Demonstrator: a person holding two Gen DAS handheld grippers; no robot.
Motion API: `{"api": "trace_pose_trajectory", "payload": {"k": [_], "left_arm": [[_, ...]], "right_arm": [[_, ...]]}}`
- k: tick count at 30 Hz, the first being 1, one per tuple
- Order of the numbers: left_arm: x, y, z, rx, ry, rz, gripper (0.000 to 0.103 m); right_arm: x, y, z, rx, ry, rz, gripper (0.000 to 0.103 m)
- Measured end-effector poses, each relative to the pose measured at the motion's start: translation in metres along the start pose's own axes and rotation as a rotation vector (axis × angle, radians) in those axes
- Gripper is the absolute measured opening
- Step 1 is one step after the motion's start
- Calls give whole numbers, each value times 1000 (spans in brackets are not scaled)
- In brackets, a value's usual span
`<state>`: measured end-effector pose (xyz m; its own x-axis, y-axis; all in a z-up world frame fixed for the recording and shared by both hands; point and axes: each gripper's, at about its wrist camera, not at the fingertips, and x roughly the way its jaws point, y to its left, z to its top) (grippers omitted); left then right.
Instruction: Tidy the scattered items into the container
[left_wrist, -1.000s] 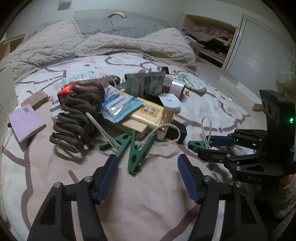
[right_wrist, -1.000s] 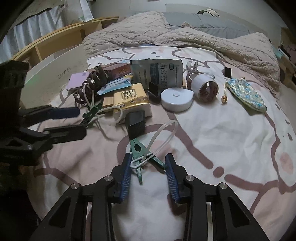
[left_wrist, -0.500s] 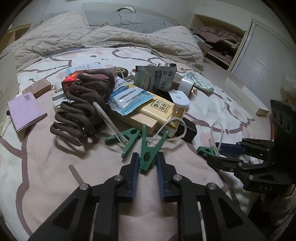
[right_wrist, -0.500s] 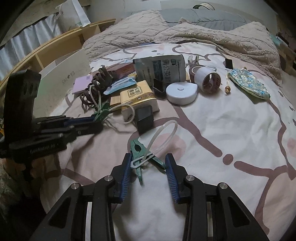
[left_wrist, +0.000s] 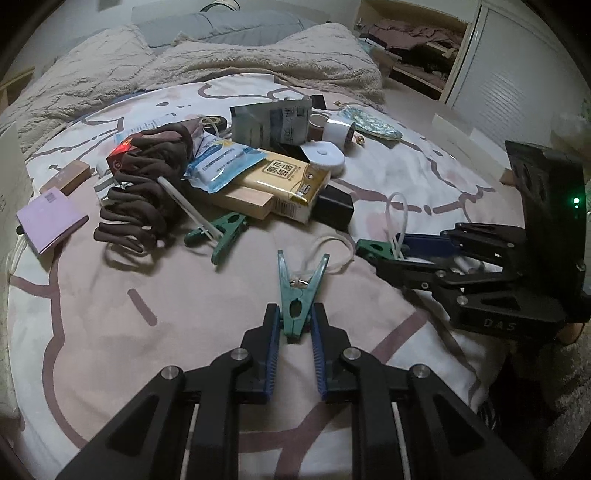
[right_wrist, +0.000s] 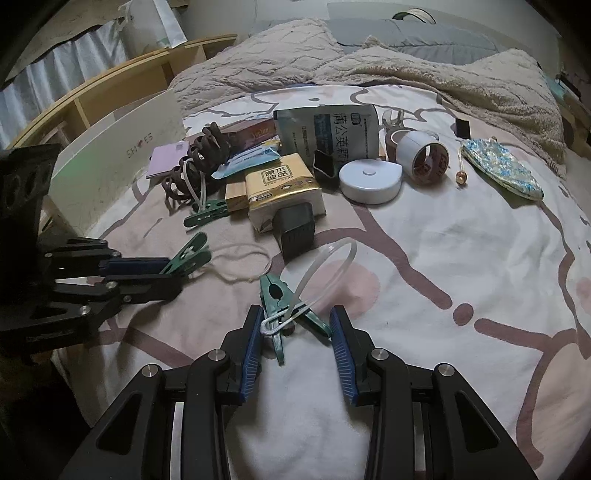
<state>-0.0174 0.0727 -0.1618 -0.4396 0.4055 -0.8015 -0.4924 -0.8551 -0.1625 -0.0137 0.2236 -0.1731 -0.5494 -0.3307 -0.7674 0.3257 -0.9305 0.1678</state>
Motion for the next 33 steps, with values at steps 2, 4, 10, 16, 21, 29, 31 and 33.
{"api": "trace_pose_trajectory", "payload": {"k": [2, 4, 10, 16, 21, 29, 31, 33], "left_arm": [[3, 0, -1, 2, -5, 5, 17], [6, 0, -3, 7, -10, 11, 17], [12, 2, -7, 10, -27, 13, 17], [14, 8, -6, -55, -20, -13, 17], [12, 5, -7, -50, -34, -10, 19], [11, 5, -5, -53, -64, -21, 27], [11, 2, -5, -40, -77, -7, 31], [12, -1, -4, -21, -85, 4, 35]], "right_arm": [[1, 0, -1, -5, -7, 1, 37], [2, -1, -1, -6, -14, 5, 37], [3, -2, -4, -11, -23, 10, 38], [4, -3, -3, -3, -21, 11, 38], [5, -6, -1, 35, -14, 20, 38], [5, 0, -4, 4, -52, -16, 38], [5, -1, -4, 9, -58, -15, 38], [5, 0, -4, 7, -60, -21, 38]]}}
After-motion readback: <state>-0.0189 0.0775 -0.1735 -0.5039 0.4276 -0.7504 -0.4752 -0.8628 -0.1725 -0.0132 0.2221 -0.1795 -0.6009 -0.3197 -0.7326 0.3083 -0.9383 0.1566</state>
